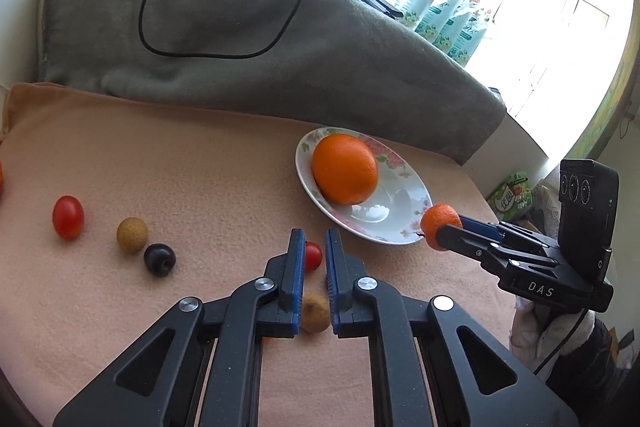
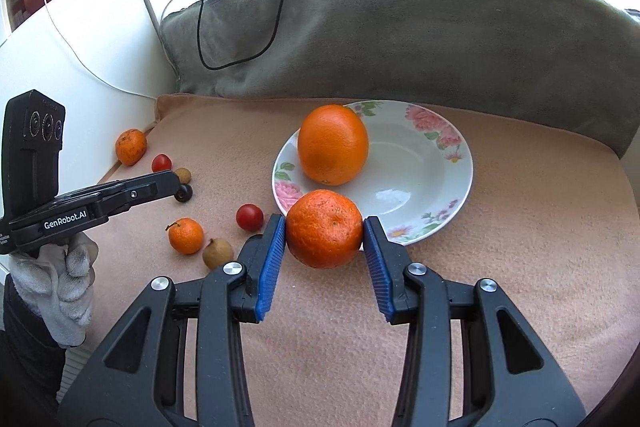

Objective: Organize fruits
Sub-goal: 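Carry the mandarins toward the plate with both tools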

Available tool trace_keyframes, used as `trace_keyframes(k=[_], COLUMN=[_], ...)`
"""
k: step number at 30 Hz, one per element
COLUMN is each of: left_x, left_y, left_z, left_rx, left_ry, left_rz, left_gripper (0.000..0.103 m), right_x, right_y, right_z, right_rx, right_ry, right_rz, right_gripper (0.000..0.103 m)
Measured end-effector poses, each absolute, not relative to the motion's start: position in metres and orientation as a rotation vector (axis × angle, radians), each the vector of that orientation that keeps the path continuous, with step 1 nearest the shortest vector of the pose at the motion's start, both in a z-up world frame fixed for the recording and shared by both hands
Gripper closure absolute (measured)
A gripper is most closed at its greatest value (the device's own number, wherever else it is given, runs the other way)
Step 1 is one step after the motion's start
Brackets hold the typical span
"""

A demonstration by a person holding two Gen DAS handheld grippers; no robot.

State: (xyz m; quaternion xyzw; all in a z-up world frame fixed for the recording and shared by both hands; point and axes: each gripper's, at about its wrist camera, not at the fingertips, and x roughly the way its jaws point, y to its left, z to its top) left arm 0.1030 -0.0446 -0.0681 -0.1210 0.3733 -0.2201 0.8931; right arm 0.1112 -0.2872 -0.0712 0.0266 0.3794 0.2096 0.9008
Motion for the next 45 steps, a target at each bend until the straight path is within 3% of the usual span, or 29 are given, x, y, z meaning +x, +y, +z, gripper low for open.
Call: trace_keyframes(k=[3, 5, 9, 26, 29, 45], left_x=[0.098, 0.093, 0.085, 0.069, 0.074, 0.089], left_y=[-0.055, -0.063, -0.075, -0.03, -0.032, -0.035], left_z=[-0.071, -0.077, -0.085, -0.098, -0.1, -0.118], left_rx=[-0.199, -0.145, -0.048, -0.104, -0.107, -0.132], left_ry=[0.798, 0.803, 0.817, 0.834, 0.838, 0.889], left_rz=[-0.485, -0.475, -0.443, -0.323, -0.328, -0.337], left_gripper=[0.092, 0.079, 0.071, 0.069, 0.049, 0.049], right_x=[0.112, 0.113, 0.113, 0.11, 0.109, 0.109], right_y=[-0.297, -0.3, -0.301, -0.295, -0.294, -0.297], right_z=[-0.071, -0.072, -0.076, -0.084, -0.084, -0.085], right_rx=[0.071, 0.08, 0.088, 0.092, 0.09, 0.098], right_ry=[0.782, 0.783, 0.791, 0.807, 0.809, 0.814], right_rz=[0.416, 0.414, 0.415, 0.432, 0.433, 0.43], right_gripper=[0.061, 0.061, 0.061, 0.061, 0.061, 0.061])
